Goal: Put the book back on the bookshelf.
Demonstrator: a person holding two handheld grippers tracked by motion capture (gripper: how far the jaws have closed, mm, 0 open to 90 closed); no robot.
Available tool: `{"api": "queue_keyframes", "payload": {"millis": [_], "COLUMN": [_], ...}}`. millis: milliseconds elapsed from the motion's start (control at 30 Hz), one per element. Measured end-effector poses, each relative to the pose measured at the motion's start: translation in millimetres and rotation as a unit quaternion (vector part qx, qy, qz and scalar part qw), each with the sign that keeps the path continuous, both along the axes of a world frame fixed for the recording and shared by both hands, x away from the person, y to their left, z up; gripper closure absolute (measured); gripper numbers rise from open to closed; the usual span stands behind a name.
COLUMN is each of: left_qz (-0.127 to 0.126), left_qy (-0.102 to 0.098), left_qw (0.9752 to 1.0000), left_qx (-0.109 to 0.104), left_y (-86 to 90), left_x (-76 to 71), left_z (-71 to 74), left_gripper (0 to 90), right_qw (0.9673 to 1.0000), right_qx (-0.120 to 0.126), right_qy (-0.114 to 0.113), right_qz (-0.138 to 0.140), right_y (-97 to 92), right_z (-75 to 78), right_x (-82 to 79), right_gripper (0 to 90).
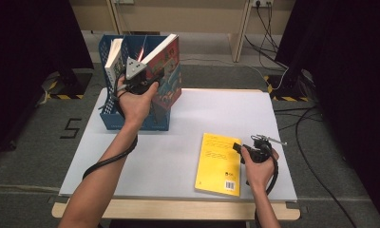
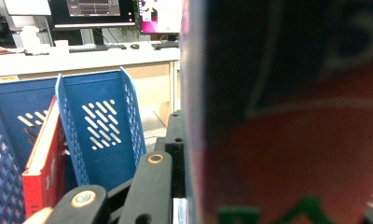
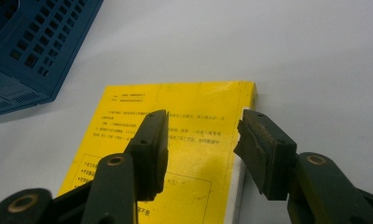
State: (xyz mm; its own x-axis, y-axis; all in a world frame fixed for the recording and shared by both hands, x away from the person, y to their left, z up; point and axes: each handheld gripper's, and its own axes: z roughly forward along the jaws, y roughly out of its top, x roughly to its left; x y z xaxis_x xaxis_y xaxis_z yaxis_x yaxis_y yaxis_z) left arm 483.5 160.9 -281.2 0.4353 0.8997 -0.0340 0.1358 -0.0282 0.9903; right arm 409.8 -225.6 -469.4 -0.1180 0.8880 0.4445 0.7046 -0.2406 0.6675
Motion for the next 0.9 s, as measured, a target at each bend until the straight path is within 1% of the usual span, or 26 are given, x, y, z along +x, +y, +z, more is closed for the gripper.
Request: {"api": "queue_keyframes", "payload": {"millis": [133,233,300,333,467,500,600,900], "left_qz": [0.004,0.011,0.014,0.015,0.023,0.026,0.031,0.049], "left_qy": [-0.001,-0.003,-0.002,-0.002,-0.002,-0.002,-0.001,0.001], "left_qw": [1.0,0.9999,0.9999,0.9999,0.9997,0.9997,0.9995,0.9988], "left_qx": [0.0,0.001,-0.002,-0.003,0.0,-0.002,-0.001,0.001], "left_y": [2.9,7.4,10.0,11.4,15.6,16.9,20.0,25.0], "left_x": [1.2,2.7,4.3,5.1,7.7,8.7,10.6,17.3], "left_z": [1.3,2.9,3.2,3.2,3.1,3.0,3.0,1.3], "left_gripper": [74.1,74.1,74.1,74.1,74.1,74.1,74.1,74.1], "right_qw": [1.0,1.0,1.0,1.0,1.0,1.0,1.0,1.0], "right_qx": [0.002,0.001,0.002,0.002,-0.001,0.003,0.001,0.003], "right_qy": [0.003,0.002,-0.001,0.001,-0.002,-0.001,-0.003,0.0], "right_qz": [-0.001,-0.001,-0.002,-0.001,0.0,-0.002,-0.001,-0.002], "right_y": [1.0,0.7,0.8,0.5,0.5,1.1,0.9,0.9], "right_z": [0.2,0.5,0.3,0.6,0.4,0.5,0.4,1.5], "right_x": [-0.2,-0.3,-0.1,-0.3,-0.1,0.0,0.0,-0.3], "right_gripper": [52.0,52.0,52.0,52.0,51.9,51.9,51.9,51.8]}}
